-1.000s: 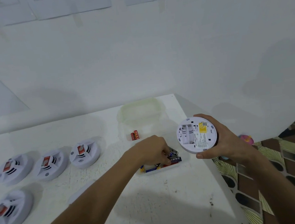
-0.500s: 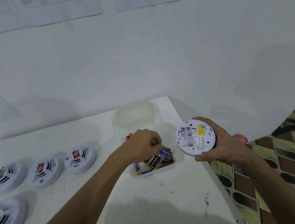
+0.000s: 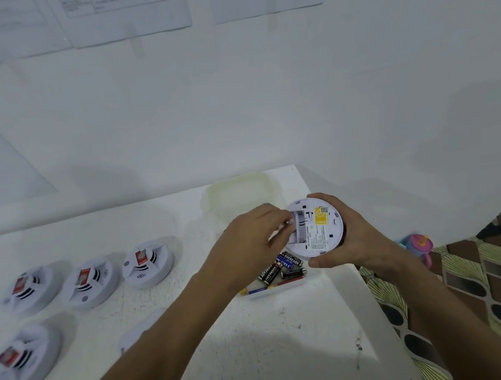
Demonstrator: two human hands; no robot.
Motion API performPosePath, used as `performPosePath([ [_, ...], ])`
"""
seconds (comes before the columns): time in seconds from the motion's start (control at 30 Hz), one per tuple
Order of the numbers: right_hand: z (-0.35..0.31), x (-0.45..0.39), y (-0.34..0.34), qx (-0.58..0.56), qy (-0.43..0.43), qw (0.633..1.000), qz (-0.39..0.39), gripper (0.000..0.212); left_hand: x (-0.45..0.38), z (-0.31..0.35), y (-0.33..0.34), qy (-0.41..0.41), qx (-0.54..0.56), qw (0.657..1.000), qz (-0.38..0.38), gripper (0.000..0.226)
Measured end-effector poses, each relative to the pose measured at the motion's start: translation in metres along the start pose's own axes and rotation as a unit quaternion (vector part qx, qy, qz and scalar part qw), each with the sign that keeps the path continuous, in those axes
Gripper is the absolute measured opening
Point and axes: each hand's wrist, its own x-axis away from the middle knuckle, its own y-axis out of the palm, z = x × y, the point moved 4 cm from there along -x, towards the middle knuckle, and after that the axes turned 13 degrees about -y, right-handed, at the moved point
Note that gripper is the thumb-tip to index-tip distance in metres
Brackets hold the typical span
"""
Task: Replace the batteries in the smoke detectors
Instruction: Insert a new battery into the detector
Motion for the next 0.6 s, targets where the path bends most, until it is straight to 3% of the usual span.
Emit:
performPosePath([
  [0.13, -0.001, -0.002, 0.001, -0.011, -0.001, 1.000, 0.004, 0.091, 0.006, -0.004, 0.008, 0.049, -0.031, 0.998, -0.021, 0.010],
  [0.27, -0.007, -0.005, 0.004, -0.024, -0.001, 0.999, -0.021, 0.088, 0.004, -0.018, 0.008, -0.120, 0.105, 0.985, -0.072, 0.010],
  [0.37, -0.011, -0.006, 0.006, -0.030, -0.006, 0.999, -0.042, 0.087, 0.003, -0.027, 0.009, -0.279, 0.181, 0.934, -0.132, 0.033],
  [0.47, -0.011, -0.007, 0.006, -0.038, -0.001, 0.998, -0.052, 0.089, 0.005, -0.032, 0.011, -0.388, 0.285, 0.853, -0.200, 0.075],
  [0.5, -0.010, -0.007, 0.007, -0.040, 0.001, 0.998, -0.057, 0.090, 0.006, -0.033, 0.012, -0.403, 0.312, 0.831, -0.222, 0.078],
  [0.6, -0.010, -0.008, 0.008, -0.034, 0.001, 0.997, -0.067, 0.091, 0.006, -0.030, 0.015, -0.398, 0.346, 0.809, -0.258, 0.055],
])
